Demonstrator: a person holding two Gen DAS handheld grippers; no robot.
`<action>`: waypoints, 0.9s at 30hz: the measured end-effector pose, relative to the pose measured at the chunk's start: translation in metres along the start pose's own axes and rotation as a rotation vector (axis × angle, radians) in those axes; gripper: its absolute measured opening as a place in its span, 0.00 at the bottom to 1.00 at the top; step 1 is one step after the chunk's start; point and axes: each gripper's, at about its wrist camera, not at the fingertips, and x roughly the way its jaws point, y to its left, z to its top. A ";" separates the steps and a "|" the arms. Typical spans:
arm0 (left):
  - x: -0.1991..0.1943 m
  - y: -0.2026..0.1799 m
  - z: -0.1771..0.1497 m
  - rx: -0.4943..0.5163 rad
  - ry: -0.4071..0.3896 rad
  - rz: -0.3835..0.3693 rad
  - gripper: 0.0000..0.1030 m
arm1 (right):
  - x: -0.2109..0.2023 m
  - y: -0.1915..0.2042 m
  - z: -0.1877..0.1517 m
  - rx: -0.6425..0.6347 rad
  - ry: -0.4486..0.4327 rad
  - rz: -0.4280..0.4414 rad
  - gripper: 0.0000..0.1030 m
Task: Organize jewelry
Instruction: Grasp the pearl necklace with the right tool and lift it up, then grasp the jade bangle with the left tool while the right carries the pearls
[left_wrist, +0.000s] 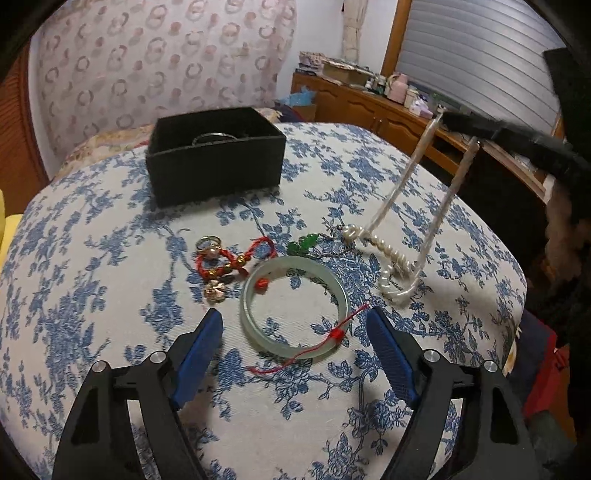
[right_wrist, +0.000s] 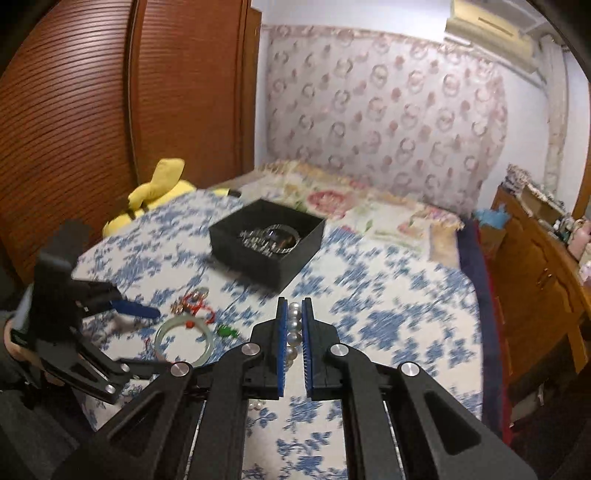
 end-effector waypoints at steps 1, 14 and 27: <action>0.003 0.000 0.000 -0.002 0.010 0.002 0.75 | -0.004 -0.002 0.002 0.000 -0.009 -0.005 0.08; 0.022 -0.019 0.006 0.089 0.043 0.091 0.75 | -0.021 -0.009 0.013 -0.018 -0.039 -0.028 0.08; -0.014 -0.013 0.010 0.077 -0.050 0.076 0.67 | -0.034 0.000 0.030 -0.046 -0.081 -0.032 0.08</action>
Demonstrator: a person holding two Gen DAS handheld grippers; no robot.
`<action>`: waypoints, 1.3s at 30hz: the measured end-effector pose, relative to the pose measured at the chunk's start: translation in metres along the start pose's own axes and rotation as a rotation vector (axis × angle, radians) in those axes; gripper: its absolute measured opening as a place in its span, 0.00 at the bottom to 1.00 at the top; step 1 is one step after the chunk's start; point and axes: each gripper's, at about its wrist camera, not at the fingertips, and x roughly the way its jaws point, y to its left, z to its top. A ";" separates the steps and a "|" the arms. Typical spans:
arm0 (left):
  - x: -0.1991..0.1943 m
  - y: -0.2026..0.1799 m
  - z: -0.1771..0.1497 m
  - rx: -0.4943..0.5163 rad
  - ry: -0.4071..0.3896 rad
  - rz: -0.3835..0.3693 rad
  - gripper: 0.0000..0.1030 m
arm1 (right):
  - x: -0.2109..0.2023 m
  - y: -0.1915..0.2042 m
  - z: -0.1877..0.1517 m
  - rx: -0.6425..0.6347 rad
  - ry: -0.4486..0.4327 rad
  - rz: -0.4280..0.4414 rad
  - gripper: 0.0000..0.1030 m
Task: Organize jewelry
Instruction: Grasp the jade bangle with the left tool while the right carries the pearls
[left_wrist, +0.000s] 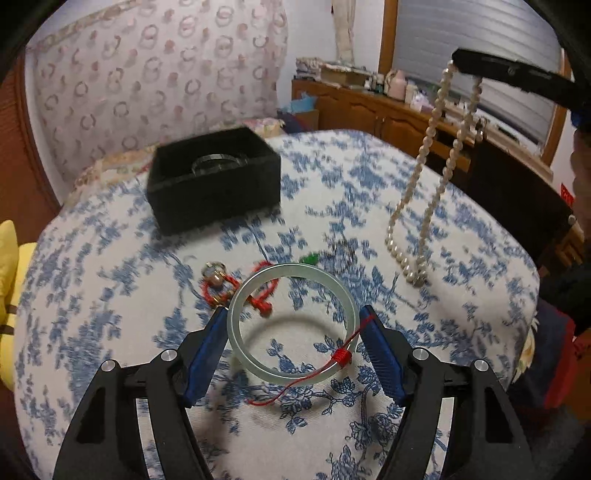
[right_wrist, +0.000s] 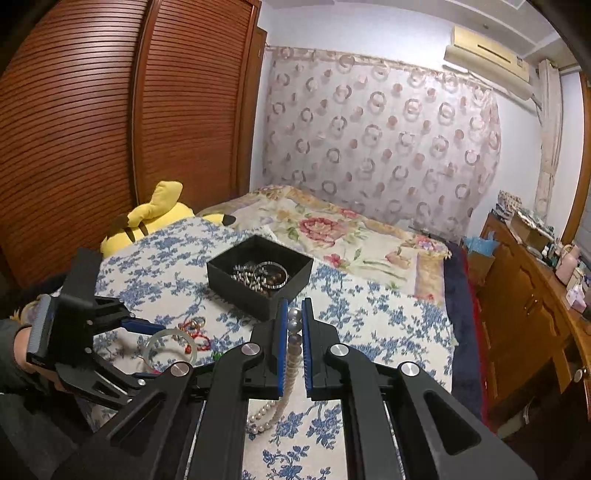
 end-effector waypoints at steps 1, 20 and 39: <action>-0.005 0.001 0.002 -0.002 -0.012 0.001 0.67 | -0.001 0.000 0.002 -0.002 -0.006 0.000 0.08; -0.032 0.033 0.050 -0.025 -0.128 0.048 0.67 | -0.007 0.006 0.074 -0.073 -0.133 -0.009 0.08; -0.003 0.096 0.106 -0.081 -0.142 0.080 0.67 | 0.083 0.003 0.149 -0.132 -0.161 0.052 0.08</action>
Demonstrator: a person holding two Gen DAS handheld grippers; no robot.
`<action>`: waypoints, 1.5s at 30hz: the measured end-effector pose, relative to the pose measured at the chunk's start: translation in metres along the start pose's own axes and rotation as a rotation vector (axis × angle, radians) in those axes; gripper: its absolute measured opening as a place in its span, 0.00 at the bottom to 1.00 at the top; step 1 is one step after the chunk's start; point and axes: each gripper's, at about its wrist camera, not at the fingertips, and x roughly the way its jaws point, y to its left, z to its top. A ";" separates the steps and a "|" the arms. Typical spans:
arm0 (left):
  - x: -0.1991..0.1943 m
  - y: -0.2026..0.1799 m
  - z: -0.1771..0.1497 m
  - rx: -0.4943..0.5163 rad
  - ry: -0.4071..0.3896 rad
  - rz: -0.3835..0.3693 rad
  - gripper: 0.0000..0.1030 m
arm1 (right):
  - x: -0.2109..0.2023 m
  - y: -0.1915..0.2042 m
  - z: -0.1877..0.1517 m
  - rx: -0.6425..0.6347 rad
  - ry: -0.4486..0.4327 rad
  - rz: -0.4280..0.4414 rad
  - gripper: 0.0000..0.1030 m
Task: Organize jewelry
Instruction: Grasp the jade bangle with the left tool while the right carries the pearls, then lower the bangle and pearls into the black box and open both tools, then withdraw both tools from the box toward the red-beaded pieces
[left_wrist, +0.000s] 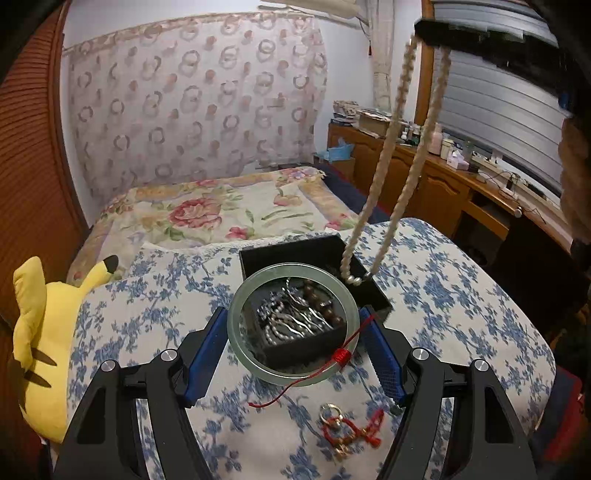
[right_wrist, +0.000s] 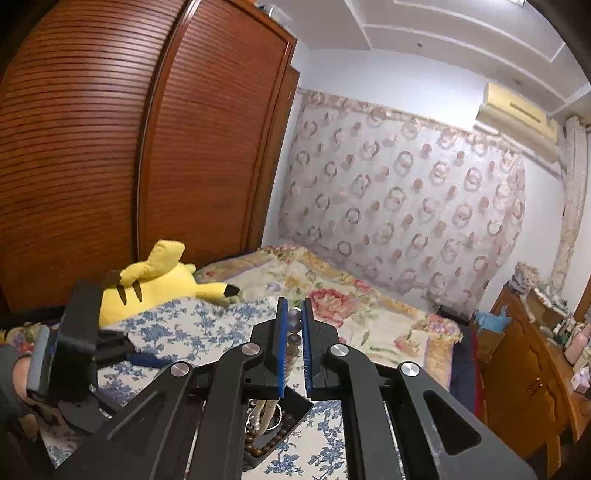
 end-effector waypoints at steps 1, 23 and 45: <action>0.003 0.001 0.002 0.000 0.002 0.001 0.67 | 0.007 -0.001 -0.003 0.002 0.014 0.005 0.08; 0.072 0.015 0.022 0.003 0.070 -0.005 0.67 | 0.040 0.004 -0.054 0.064 0.111 0.096 0.08; 0.105 0.013 0.029 0.017 0.108 -0.004 0.67 | 0.055 -0.020 -0.106 0.157 0.223 0.049 0.34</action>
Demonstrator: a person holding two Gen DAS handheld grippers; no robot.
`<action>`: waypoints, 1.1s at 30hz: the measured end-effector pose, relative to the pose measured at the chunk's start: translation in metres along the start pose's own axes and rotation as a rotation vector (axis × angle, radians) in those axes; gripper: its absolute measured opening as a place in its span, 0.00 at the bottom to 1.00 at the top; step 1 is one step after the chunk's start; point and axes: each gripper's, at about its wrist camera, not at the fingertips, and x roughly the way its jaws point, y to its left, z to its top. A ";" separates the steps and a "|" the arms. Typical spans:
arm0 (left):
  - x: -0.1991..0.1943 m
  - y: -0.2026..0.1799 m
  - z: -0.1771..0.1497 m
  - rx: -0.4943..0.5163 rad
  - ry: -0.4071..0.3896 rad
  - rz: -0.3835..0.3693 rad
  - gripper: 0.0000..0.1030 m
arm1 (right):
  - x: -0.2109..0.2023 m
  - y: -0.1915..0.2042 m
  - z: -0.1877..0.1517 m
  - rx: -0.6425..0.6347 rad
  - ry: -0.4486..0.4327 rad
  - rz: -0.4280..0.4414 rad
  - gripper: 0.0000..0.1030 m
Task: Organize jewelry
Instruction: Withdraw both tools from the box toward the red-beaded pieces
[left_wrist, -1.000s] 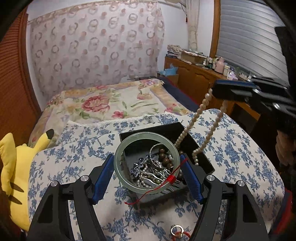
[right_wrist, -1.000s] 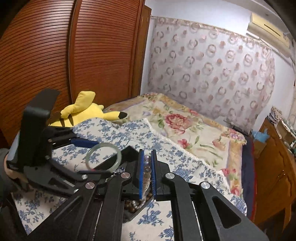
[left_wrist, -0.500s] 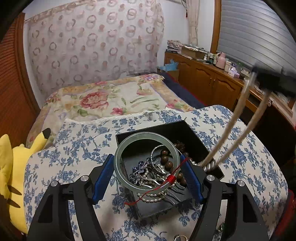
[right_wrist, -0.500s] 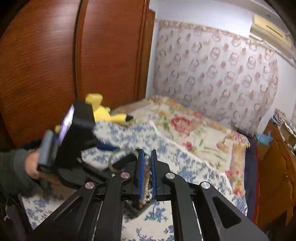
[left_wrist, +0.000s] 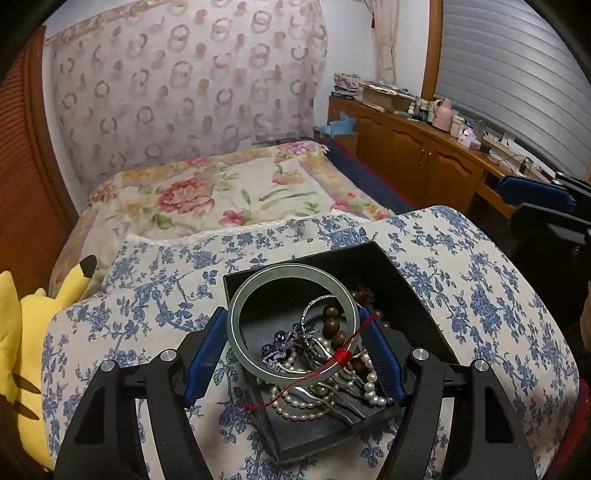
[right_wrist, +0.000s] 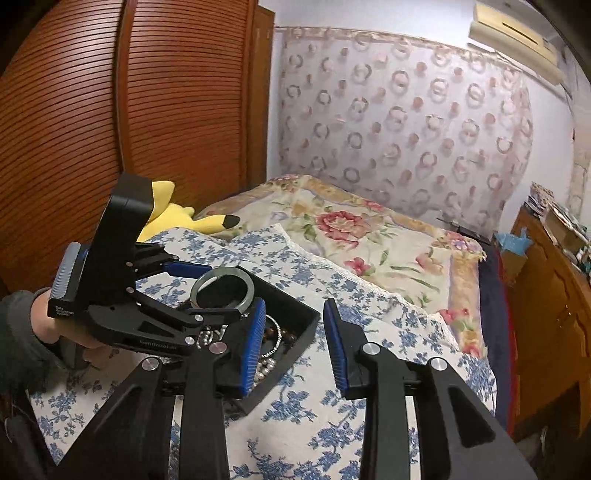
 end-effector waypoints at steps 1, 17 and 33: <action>0.002 -0.001 0.000 0.002 0.004 0.003 0.67 | -0.001 -0.001 -0.003 0.007 0.000 0.000 0.34; -0.032 -0.002 -0.015 -0.001 -0.045 0.020 0.72 | -0.017 0.008 -0.055 0.074 0.048 0.033 0.34; -0.079 -0.004 -0.099 -0.047 -0.015 -0.003 0.83 | 0.009 0.067 -0.123 0.006 0.237 0.150 0.34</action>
